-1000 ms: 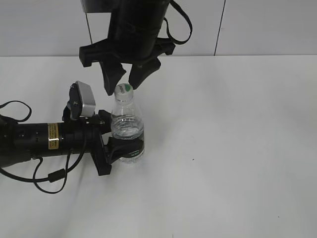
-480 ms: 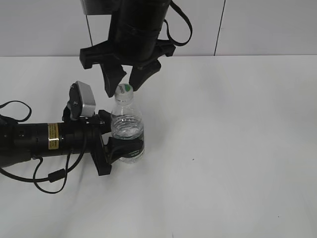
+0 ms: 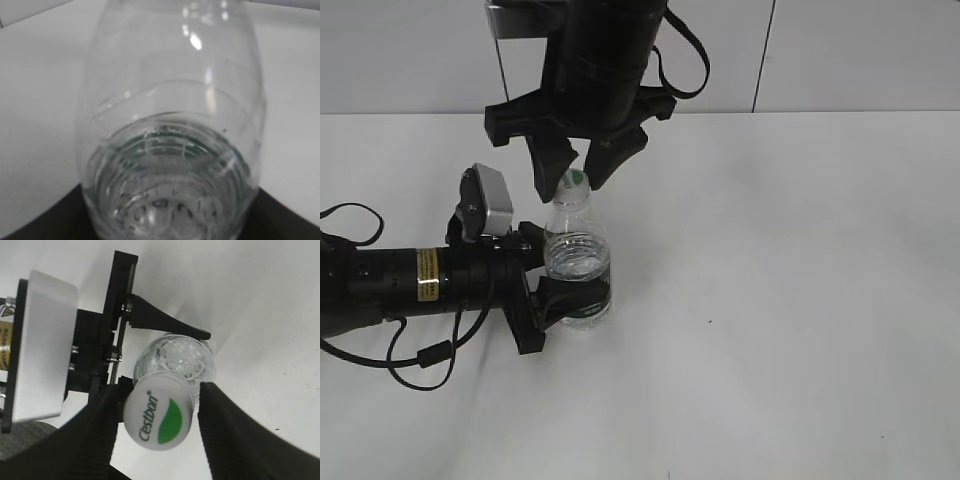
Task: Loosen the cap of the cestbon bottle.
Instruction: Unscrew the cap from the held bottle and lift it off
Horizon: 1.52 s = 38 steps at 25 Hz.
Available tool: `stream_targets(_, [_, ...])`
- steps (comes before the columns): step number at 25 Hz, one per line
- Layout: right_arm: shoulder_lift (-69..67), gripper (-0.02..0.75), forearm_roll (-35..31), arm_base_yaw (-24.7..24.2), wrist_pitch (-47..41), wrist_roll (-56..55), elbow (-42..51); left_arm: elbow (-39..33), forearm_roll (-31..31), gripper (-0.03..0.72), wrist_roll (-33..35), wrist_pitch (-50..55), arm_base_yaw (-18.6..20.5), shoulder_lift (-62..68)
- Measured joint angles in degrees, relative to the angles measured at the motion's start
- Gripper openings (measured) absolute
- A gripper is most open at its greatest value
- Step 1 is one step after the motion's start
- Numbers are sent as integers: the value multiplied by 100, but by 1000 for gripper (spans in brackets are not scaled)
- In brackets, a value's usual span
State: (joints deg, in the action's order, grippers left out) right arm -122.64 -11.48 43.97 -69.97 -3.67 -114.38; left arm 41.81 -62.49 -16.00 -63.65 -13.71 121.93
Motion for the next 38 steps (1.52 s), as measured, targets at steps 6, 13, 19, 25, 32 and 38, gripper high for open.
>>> stream_targets(6, [0,362,5,0,0,0,0,0,5,412,0,0,0,0])
stream_targets(13, [0,303,23,0,0,194,0,0,10,412,-5,6,0,0])
stream_targets(19, [0,303,-36,0,0,2128,0,0,5,412,0,6,0,0])
stream_targets(25, [5,302,-36,0,-5,5545,0,0,1,412,0,15,0,0])
stream_targets(32, [45,300,257,31,-5,8146,0,6,41,412,-24,89,0,-4])
stream_targets(38, [45,299,309,31,0,9447,0,10,41,412,-82,143,-7,-42])
